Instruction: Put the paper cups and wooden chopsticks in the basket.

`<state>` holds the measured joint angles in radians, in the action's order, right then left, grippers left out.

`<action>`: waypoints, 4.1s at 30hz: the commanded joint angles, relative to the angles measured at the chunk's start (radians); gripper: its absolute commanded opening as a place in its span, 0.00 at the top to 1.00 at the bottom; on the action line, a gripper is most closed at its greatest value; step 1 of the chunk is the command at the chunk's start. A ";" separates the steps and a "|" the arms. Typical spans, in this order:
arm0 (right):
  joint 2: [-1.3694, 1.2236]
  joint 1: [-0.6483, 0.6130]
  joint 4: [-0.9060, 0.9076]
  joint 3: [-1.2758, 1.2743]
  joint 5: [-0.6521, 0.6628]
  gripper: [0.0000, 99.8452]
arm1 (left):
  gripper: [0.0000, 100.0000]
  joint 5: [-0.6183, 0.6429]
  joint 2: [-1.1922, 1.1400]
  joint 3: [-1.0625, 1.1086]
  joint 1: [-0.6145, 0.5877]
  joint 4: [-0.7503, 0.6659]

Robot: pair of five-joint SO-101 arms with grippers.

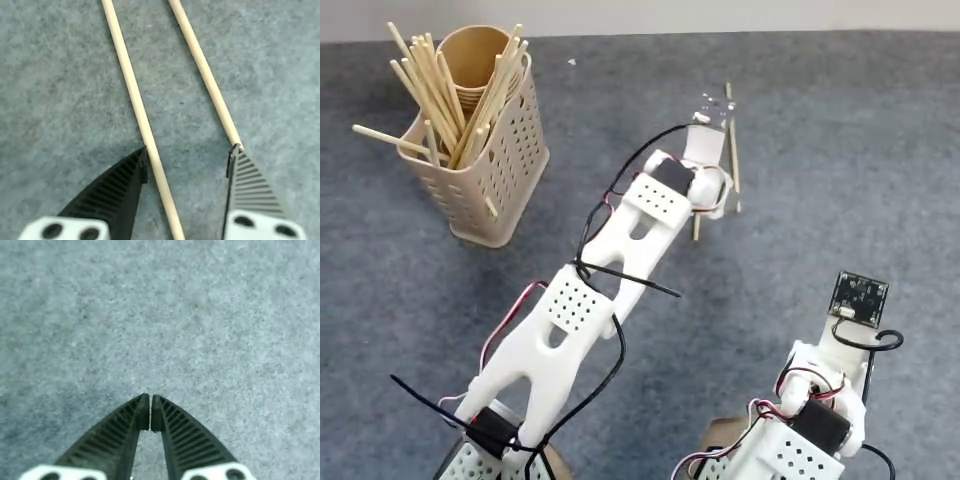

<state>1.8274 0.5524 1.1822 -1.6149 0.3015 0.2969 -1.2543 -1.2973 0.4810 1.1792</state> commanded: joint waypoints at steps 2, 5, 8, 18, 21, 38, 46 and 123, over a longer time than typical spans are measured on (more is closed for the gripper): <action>0.008 -0.008 0.001 0.035 -0.005 0.97 | 0.72 0.003 0.093 -0.033 0.007 0.006; 0.008 -0.008 0.001 0.035 -0.005 0.97 | 0.72 0.003 0.096 -0.041 0.015 0.031; 0.008 -0.016 0.001 0.035 -0.005 0.97 | 0.72 0.003 0.085 -0.097 0.025 0.034; 0.008 -0.050 -0.001 0.035 -0.005 0.97 | 0.72 0.008 0.021 -0.091 0.025 -0.026; 0.008 -0.050 -0.001 0.035 -0.006 0.97 | 0.72 0.005 0.015 -0.082 0.022 -0.052; 0.008 -0.045 -0.001 0.035 -0.006 0.97 | 0.76 0.002 -0.065 -0.044 -0.033 -0.028; 0.008 -0.047 -0.001 0.035 -0.005 0.97 | 0.82 0.008 -0.073 -0.268 -0.076 0.175; 0.008 -0.051 -0.004 0.033 -0.005 0.97 | 0.87 0.100 0.025 -0.237 -0.067 0.377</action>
<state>1.8274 0.5094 1.1822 -1.6149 0.3015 0.3905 -1.2451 -1.5275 0.3982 1.6379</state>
